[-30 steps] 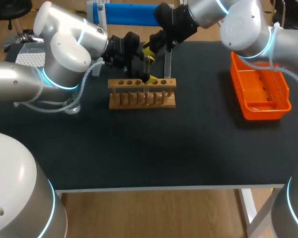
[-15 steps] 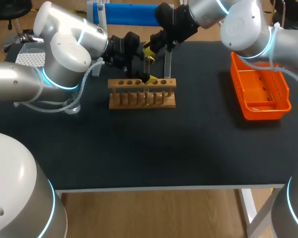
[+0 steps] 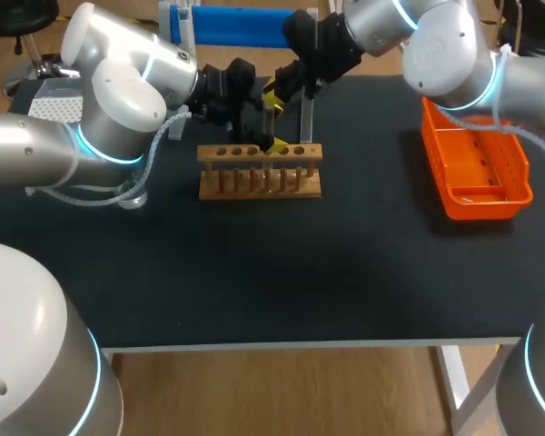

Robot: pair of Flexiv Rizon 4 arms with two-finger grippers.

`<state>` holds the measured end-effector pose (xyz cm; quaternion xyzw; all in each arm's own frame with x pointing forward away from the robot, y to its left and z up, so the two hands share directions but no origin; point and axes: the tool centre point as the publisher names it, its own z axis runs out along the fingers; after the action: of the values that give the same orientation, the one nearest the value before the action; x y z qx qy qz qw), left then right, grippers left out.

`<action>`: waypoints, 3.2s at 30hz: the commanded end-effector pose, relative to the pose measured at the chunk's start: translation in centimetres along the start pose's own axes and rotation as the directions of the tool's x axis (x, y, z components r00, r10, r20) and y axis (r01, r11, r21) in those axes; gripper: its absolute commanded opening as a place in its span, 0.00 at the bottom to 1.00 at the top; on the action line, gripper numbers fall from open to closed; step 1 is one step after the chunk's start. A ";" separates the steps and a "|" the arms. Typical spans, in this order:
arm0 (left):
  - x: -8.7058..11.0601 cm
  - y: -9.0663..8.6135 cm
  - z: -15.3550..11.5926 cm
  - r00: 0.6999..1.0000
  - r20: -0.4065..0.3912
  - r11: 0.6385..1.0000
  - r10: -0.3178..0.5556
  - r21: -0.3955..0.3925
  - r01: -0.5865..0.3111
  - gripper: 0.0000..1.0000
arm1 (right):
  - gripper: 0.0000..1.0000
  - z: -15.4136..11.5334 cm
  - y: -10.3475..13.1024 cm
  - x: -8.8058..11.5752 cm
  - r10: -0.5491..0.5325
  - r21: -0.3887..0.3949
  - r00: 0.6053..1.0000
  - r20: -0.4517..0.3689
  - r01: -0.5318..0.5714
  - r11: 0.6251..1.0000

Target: Invert the test tube, pick up the pipette, mount the tip to pipette, aspirate from beaker and dispense into the tube, eject the tip, return the pipette, and cap with the stopper.

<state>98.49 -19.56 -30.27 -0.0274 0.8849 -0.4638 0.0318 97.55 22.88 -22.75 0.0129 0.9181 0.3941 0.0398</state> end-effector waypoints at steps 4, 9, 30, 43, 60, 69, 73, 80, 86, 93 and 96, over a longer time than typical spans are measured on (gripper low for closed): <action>0.0 0.0 0.0 1.000 -0.001 1.000 -0.001 -0.002 0.001 1.00 | 0.00 0.1 0.0 0.0 0.001 0.002 1.000 -0.001 -0.001 1.000; 0.0 0.0 0.0 1.000 -0.001 1.000 -0.001 -0.002 0.001 1.00 | 0.00 0.1 0.1 0.0 0.000 0.000 1.000 0.000 0.000 1.000; 0.0 0.0 0.0 1.000 -0.001 1.000 -0.001 -0.002 0.001 1.00 | 0.00 0.6 -1.0 0.4 0.018 0.014 1.000 -0.013 -0.018 1.000; 0.0 0.0 0.0 1.000 -0.001 1.000 -0.001 -0.002 0.001 1.00 | 1.00 -0.1 -1.8 0.3 0.046 -0.033 0.999 -0.003 -0.046 0.998; 0.0 0.0 0.0 1.000 -0.001 1.000 -0.001 -0.002 0.001 1.00 | 1.00 -2.4 -2.2 0.3 0.029 -0.266 1.000 0.013 -0.024 0.964; 0.0 0.0 0.0 1.000 -0.001 1.000 -0.001 -0.002 0.001 1.00 | 0.00 -2.9 -1.6 0.8 -0.021 -0.388 1.000 -0.003 0.018 0.922; 0.0 0.0 0.0 1.000 -0.001 1.000 -0.001 -0.002 0.001 1.00 | 0.00 -3.1 -1.1 0.9 -0.023 -0.464 1.000 -0.013 0.014 0.886; 0.0 0.0 0.0 1.000 -0.001 1.000 -0.001 -0.002 0.001 1.00 | 0.00 -3.1 -0.1 0.7 -0.005 -0.585 0.999 -0.039 -0.019 0.811; 0.0 0.0 0.0 1.000 -0.001 1.000 -0.001 -0.002 0.001 1.00 | 0.00 -2.6 0.7 0.4 0.013 -0.645 0.996 -0.092 -0.069 0.761; 0.0 0.0 0.0 1.000 -0.001 1.000 -0.001 -0.002 0.001 1.00 | 0.00 -1.9 1.3 0.1 0.017 -0.669 0.992 -0.122 -0.094 0.738; 0.0 0.0 0.0 1.000 -0.001 1.000 -0.001 -0.002 0.001 1.00 | 0.00 -1.6 1.5 0.0 0.021 -0.671 0.991 -0.136 -0.107 0.734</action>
<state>98.49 -19.55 -30.28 -0.0273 0.8849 -0.4638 0.0318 96.79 22.26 -20.31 0.0085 0.7139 0.6999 -0.0206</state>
